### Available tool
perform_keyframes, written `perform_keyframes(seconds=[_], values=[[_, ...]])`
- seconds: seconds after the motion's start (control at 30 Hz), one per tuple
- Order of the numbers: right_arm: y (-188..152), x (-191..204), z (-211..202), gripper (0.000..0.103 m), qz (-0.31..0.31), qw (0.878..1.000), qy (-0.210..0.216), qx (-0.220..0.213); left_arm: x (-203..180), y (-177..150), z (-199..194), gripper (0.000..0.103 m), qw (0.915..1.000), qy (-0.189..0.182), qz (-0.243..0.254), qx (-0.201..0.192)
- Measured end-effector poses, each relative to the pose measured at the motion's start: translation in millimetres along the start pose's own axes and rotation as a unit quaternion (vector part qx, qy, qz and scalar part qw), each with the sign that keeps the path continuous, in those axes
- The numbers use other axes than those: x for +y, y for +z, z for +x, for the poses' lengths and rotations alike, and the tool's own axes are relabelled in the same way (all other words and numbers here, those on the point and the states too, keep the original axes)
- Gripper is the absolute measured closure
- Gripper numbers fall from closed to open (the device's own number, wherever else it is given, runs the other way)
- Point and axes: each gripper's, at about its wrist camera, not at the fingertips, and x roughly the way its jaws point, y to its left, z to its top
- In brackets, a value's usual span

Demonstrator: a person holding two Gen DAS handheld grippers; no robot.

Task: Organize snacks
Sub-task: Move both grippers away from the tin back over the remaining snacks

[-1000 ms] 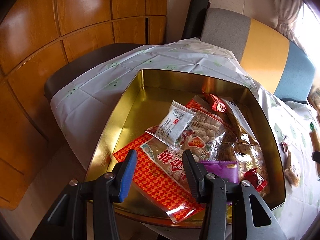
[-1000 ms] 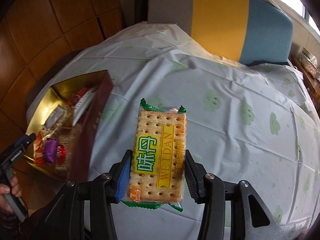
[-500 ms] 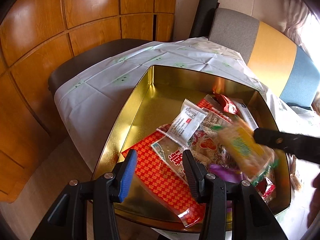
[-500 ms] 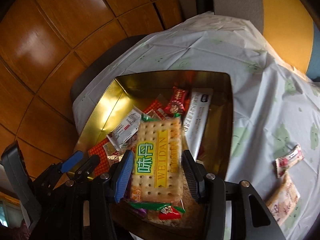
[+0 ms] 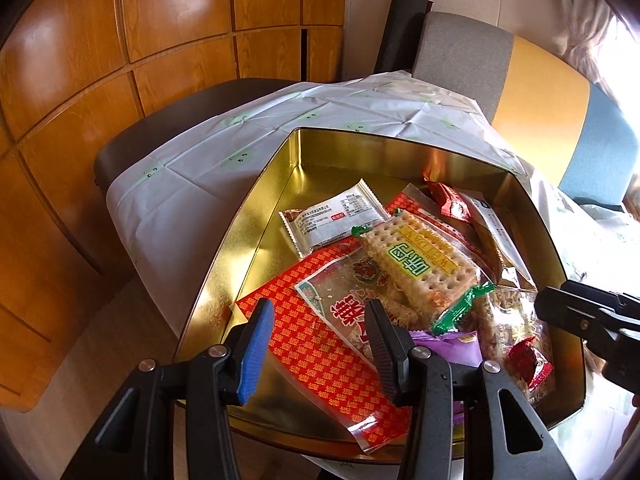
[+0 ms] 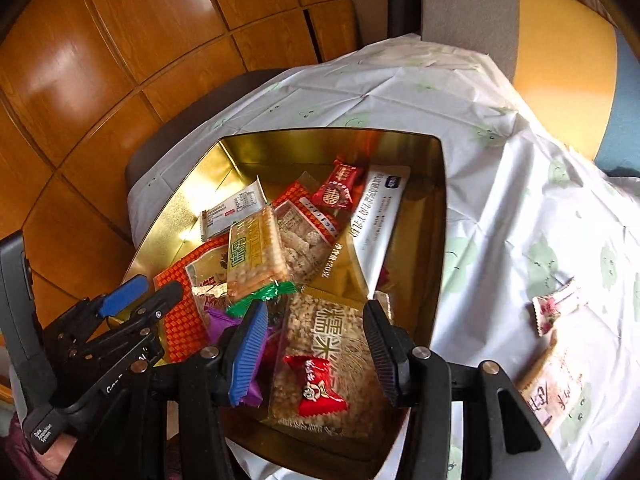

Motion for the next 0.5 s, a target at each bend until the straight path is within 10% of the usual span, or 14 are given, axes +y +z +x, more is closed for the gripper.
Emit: perform_keyframes(seconds=[0.5], values=[[-15.4,-27.6,-41.5,0.052,0.028,0.998,-0.037,-0.051,-10.2,-2.4,-5.8,0.055,0.9998,-0.007,0.017,-0.003]])
